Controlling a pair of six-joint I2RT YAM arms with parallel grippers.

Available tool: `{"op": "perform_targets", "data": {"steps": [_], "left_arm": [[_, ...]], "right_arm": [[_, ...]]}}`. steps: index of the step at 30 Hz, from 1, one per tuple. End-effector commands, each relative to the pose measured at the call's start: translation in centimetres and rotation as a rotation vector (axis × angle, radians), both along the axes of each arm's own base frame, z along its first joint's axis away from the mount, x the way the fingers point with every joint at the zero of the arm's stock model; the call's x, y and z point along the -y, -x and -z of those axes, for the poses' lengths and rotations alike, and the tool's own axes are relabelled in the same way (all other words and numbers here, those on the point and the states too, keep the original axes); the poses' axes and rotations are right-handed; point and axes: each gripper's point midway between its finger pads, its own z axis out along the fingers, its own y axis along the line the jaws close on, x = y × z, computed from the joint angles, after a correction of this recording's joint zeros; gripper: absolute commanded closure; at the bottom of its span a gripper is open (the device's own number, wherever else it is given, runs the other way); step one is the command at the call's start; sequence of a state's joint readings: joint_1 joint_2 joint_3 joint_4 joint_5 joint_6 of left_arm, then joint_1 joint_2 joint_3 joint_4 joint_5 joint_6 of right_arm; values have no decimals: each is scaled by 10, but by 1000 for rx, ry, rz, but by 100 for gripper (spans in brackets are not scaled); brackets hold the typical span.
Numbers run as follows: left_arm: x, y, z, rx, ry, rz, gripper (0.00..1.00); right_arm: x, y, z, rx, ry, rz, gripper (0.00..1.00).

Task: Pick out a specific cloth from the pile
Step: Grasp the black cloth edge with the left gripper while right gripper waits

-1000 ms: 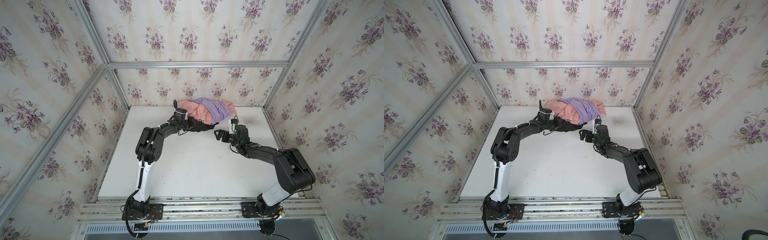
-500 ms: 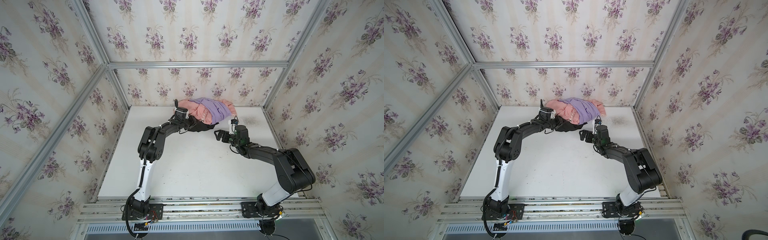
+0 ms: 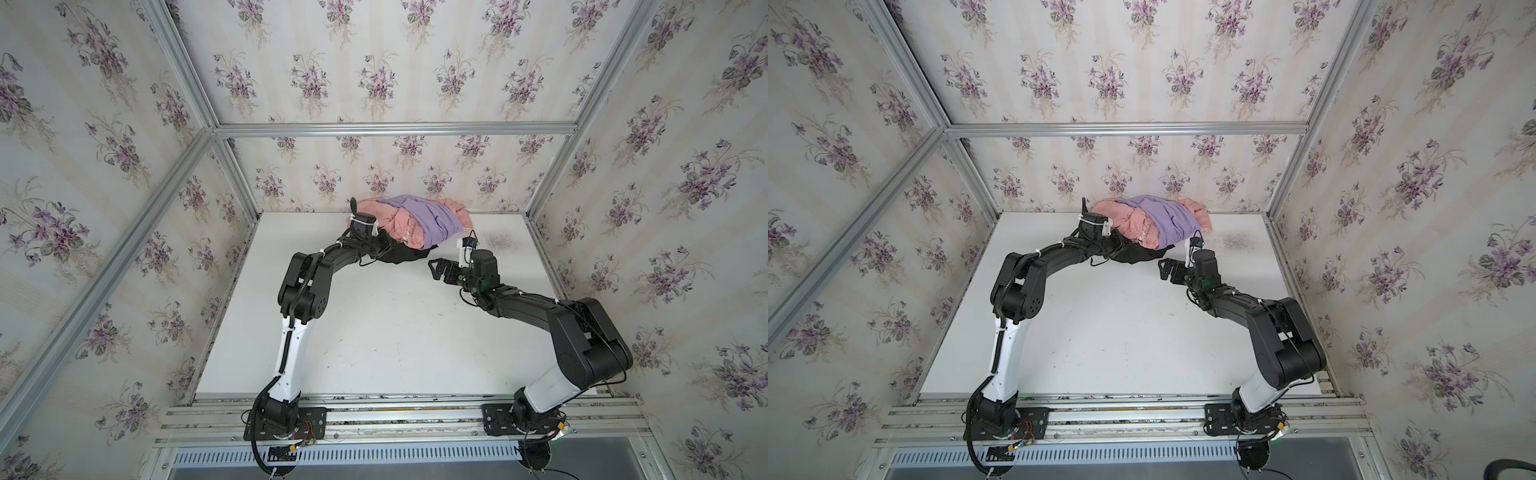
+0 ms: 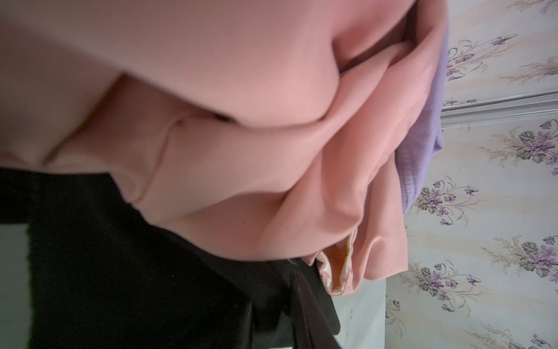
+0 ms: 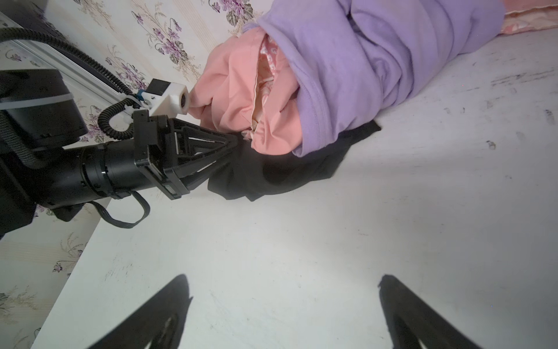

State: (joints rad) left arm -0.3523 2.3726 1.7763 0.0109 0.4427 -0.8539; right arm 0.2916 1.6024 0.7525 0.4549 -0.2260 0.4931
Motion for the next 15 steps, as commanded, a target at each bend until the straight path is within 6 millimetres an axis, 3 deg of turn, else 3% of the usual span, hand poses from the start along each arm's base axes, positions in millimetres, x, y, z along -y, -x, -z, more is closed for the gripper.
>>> {"op": "perform_targets", "data": {"steps": [1, 15], "left_arm": [[3, -3, -6, 6, 24, 4, 82], [9, -5, -20, 37, 39, 42, 98]], "right_arm": [[0, -7, -19, 57, -9, 9, 0], [3, -6, -27, 77, 0, 17, 0]]}}
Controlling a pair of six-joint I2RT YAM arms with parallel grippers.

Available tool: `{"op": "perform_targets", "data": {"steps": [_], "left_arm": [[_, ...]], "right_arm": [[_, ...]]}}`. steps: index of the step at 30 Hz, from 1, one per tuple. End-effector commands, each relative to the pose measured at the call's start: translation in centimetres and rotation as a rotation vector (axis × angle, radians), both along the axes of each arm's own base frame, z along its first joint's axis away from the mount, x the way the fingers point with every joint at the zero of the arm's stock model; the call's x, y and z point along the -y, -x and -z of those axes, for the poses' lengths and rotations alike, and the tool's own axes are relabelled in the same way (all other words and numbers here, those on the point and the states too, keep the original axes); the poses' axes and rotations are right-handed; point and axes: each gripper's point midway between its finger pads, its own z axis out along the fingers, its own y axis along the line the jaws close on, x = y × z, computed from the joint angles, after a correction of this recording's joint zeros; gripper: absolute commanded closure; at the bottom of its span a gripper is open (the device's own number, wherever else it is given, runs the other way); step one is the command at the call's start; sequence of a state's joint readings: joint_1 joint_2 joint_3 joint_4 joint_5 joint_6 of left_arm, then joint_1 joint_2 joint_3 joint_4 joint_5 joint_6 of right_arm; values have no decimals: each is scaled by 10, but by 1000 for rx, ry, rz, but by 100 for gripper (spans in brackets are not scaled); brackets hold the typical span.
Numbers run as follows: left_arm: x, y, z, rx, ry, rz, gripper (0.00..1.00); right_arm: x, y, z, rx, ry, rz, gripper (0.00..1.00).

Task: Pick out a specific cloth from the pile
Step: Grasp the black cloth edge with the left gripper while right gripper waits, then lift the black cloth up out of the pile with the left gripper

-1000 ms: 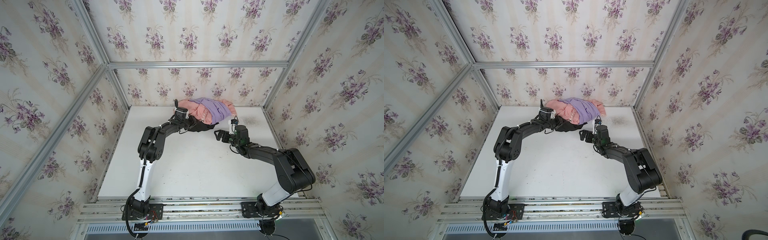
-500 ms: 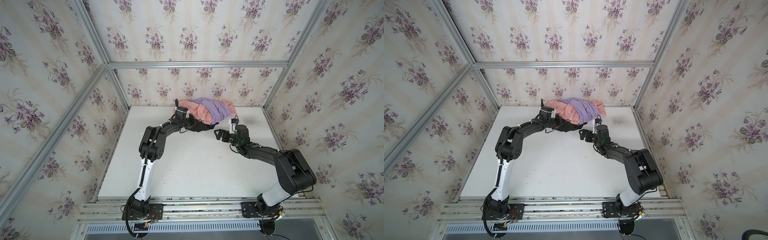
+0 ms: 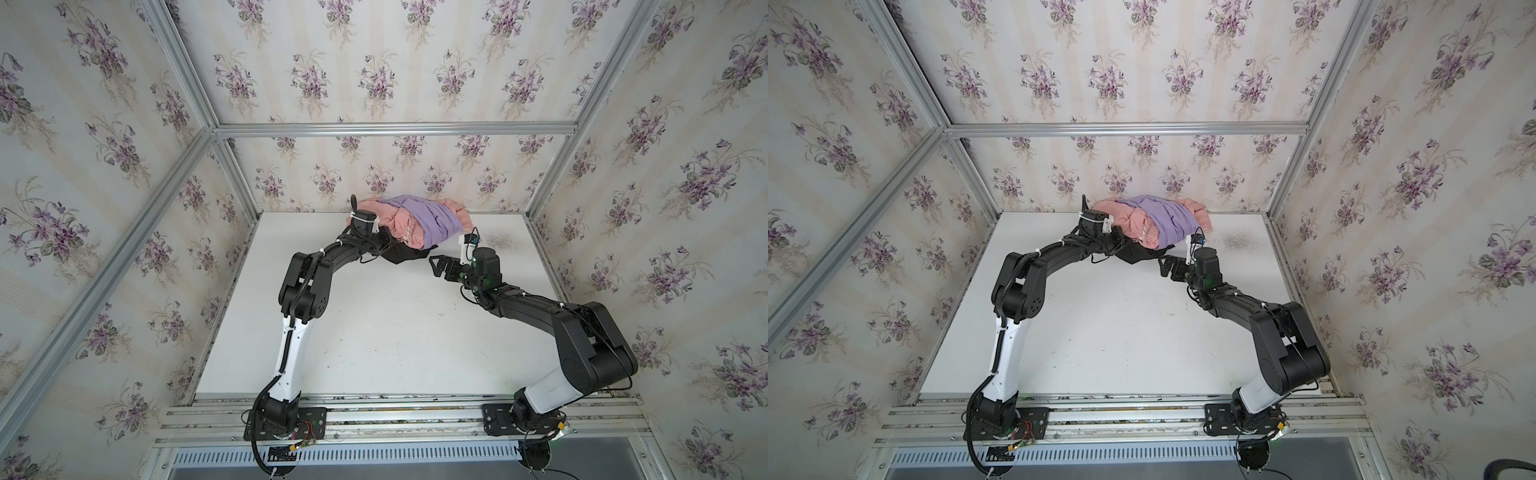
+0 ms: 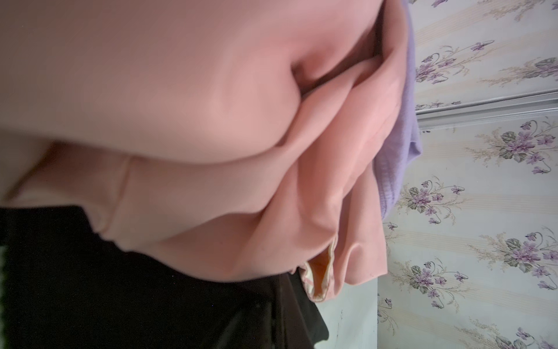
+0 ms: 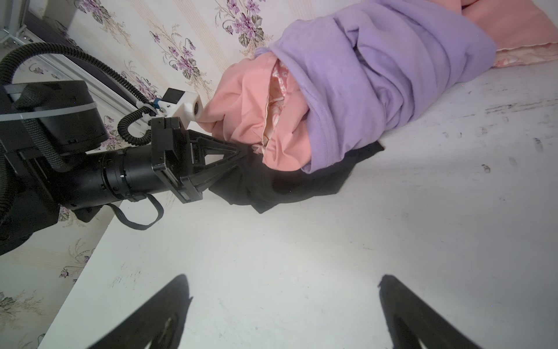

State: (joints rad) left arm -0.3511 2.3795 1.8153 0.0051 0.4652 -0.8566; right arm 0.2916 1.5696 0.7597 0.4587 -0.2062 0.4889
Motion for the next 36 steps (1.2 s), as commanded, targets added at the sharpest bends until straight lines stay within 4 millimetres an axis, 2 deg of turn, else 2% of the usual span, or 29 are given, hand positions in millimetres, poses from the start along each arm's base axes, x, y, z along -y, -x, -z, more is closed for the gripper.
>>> {"op": "perform_targets", "data": {"steps": [1, 9, 25, 30, 36], "left_arm": [[4, 0, -8, 20, 17, 28, 99], [7, 1, -21, 33, 33, 35, 100], [4, 5, -62, 76, 41, 30, 100], [8, 5, -69, 77, 58, 30, 100], [13, 5, -88, 101, 80, 37, 100]], "right_arm": [[0, -3, -10, 31, 2, 3, 0], [1, -1, -13, 36, -2, 4, 0], [8, 5, -33, 81, 33, 13, 0], [8, 6, -39, 95, 38, 12, 0], [8, 6, -43, 106, 33, 13, 0]]}}
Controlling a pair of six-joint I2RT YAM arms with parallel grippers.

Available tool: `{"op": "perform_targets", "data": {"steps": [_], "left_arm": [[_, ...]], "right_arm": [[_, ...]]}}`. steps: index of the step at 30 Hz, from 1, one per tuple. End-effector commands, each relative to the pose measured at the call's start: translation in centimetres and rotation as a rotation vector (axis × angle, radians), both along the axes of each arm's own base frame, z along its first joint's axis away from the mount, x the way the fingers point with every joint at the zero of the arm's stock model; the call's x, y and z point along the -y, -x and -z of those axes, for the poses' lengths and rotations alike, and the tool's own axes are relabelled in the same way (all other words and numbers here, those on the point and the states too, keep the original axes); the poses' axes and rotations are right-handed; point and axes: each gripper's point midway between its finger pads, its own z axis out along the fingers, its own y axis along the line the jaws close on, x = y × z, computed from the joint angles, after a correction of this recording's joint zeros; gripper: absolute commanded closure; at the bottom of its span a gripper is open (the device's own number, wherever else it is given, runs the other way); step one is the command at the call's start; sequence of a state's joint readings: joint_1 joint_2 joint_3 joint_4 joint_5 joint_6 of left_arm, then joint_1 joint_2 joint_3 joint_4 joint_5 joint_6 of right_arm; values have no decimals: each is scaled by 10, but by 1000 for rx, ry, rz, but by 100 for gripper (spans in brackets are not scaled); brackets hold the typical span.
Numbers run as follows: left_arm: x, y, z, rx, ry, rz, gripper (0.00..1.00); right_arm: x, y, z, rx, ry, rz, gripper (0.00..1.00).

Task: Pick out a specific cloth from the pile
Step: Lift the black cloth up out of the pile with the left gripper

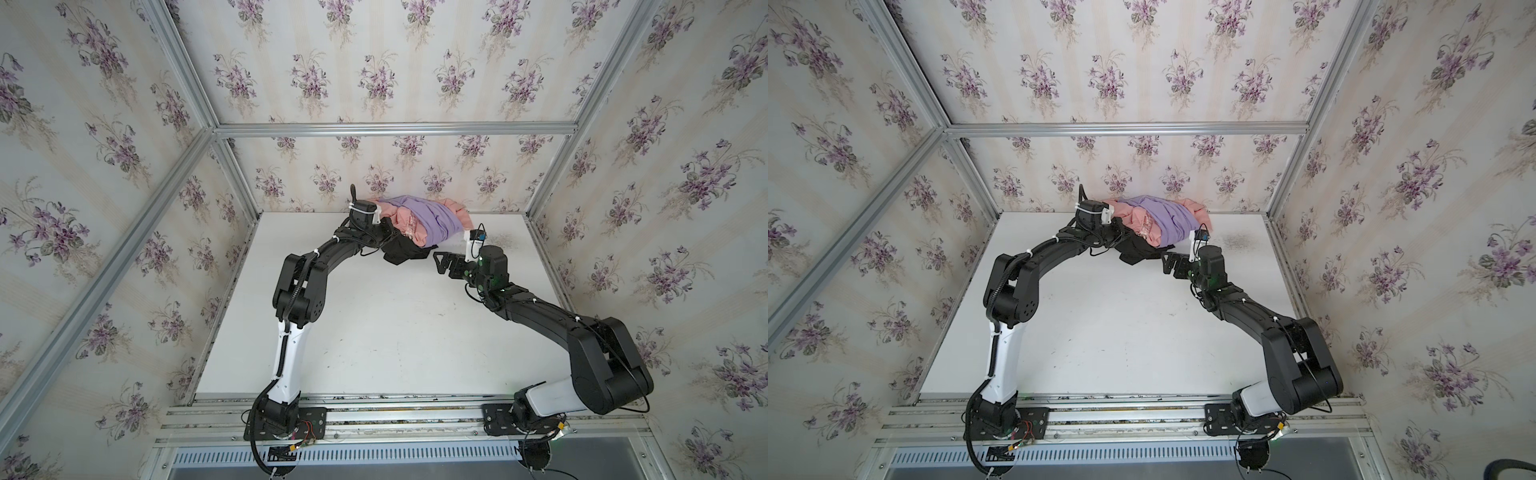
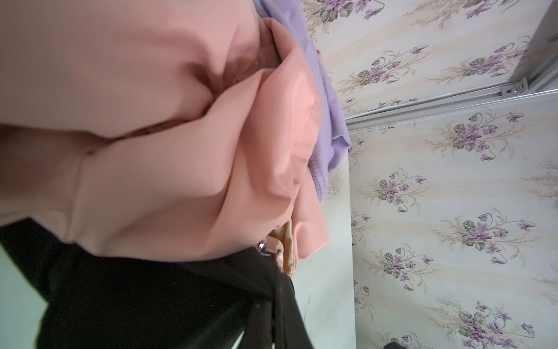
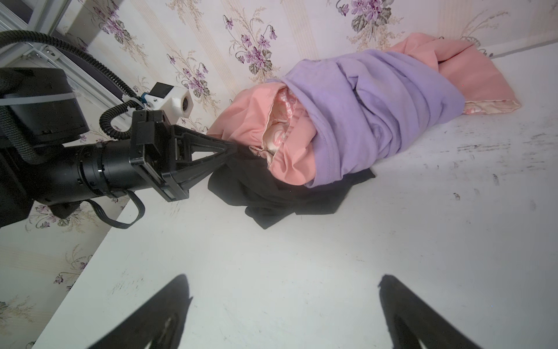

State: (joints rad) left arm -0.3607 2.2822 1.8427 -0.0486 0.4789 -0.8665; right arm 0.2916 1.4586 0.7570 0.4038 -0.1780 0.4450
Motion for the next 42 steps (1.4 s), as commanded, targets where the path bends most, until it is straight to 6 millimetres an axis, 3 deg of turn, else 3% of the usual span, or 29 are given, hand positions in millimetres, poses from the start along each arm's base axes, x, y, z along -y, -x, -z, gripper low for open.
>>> {"op": "perform_targets", "data": {"steps": [1, 27, 42], "left_arm": [[7, 0, -30, 50, 45, 22, 100], [18, -12, -107, 169, 121, 14, 100], [17, -15, -119, 188, 132, 8, 100]], "right_arm": [[1, -2, -10, 32, 4, 5, 0], [9, 6, -22, 78, 38, 19, 0], [10, 9, -23, 88, 46, 15, 0]]}}
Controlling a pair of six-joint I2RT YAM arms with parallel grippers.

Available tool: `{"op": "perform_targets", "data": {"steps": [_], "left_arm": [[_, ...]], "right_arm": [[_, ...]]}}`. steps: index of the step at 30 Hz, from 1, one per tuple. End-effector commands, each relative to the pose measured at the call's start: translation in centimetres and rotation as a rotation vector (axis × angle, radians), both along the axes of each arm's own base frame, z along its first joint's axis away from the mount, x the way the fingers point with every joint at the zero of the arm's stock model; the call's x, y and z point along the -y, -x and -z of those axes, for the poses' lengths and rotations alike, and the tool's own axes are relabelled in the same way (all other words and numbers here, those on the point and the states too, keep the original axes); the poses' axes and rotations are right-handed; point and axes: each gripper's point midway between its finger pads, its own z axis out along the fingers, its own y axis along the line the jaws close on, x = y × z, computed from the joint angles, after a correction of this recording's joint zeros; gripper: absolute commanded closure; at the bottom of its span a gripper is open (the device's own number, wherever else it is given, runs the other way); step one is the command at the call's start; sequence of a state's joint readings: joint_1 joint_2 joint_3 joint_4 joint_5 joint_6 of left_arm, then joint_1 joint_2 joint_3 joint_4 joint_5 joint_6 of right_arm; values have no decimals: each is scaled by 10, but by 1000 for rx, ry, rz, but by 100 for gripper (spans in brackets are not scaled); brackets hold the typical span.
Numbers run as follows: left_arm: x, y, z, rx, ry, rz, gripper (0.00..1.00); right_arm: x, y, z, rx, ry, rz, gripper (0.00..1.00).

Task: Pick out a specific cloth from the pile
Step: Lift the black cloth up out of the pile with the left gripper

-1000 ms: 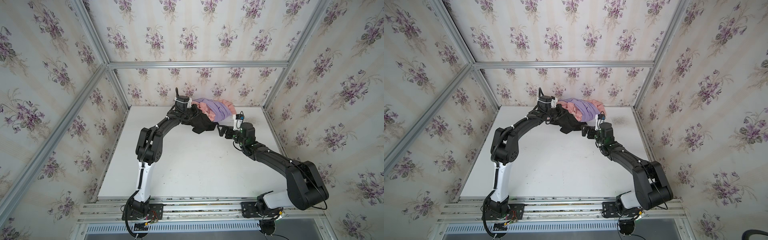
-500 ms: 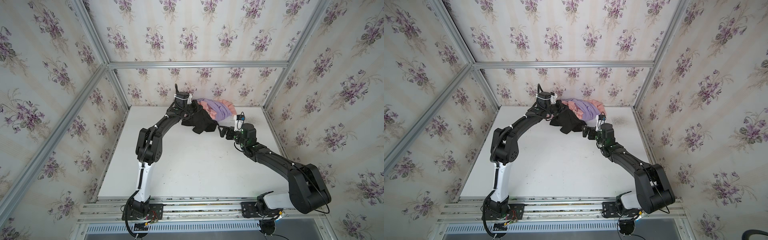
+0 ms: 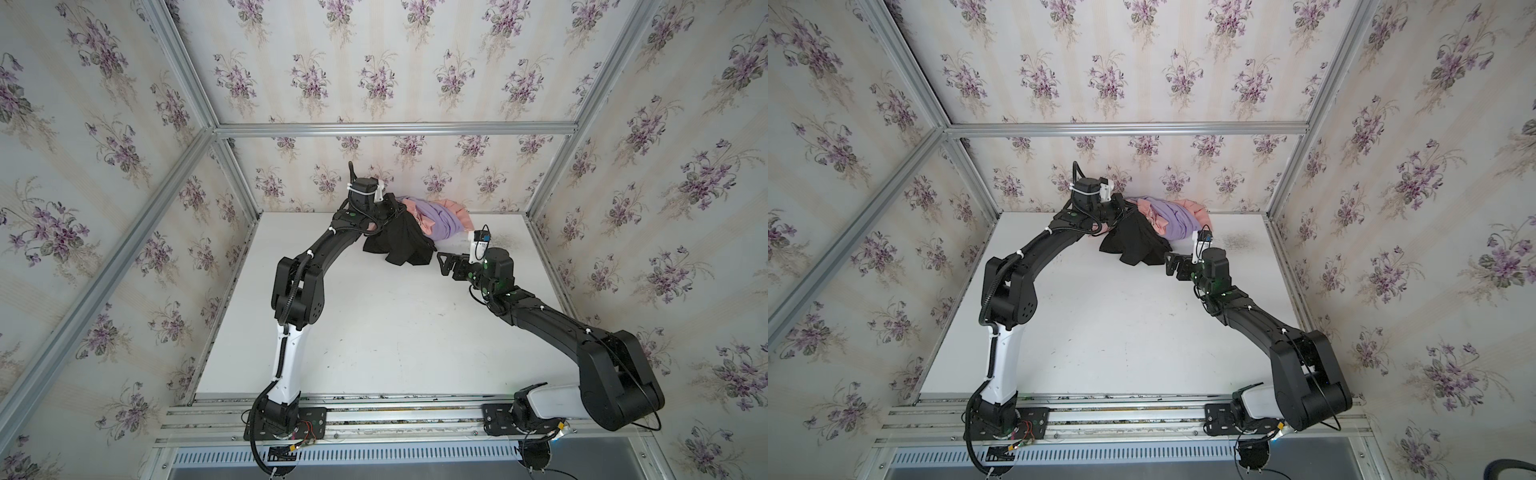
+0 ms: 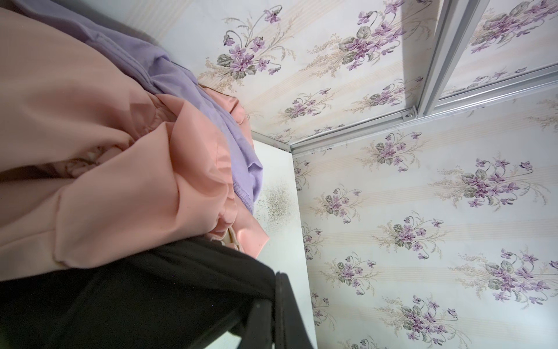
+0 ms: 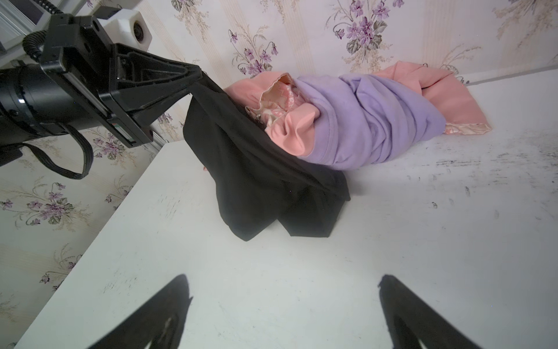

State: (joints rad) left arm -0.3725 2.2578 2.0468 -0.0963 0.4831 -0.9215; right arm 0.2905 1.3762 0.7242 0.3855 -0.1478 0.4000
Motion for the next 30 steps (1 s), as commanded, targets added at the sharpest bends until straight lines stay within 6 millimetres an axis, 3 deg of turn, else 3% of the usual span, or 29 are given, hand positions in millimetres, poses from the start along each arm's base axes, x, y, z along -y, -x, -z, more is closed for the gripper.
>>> {"op": "perform_targets", "data": {"steps": [1, 30], "left_arm": [[4, -1, -22, 61, 33, 16, 100], [0, 5, -54, 110, 50, 6, 100]], "right_arm": [[1, -1, -8, 35, 6, 2, 0], [0, 4, -8, 47, 7, -16, 0]]}}
